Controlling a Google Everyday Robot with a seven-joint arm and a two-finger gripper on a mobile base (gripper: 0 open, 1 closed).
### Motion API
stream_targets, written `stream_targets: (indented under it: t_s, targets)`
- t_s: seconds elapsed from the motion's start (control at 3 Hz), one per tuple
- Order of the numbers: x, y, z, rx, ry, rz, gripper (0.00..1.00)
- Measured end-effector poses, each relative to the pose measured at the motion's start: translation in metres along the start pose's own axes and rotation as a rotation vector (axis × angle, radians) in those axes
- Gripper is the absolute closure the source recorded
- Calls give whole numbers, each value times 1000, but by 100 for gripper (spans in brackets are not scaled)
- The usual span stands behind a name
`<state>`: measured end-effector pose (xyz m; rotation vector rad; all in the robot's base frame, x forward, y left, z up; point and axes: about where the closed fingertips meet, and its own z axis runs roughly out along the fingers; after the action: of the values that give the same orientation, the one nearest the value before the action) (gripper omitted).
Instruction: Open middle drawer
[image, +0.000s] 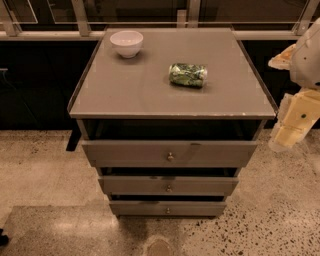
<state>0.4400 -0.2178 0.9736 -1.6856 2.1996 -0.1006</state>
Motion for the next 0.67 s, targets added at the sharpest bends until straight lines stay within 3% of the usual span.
stream_targets:
  t_s: [0.33, 0.67]
  targets:
    - [0, 25, 11, 31, -98, 13, 0]
    - [16, 64, 77, -30, -241, 100, 0]
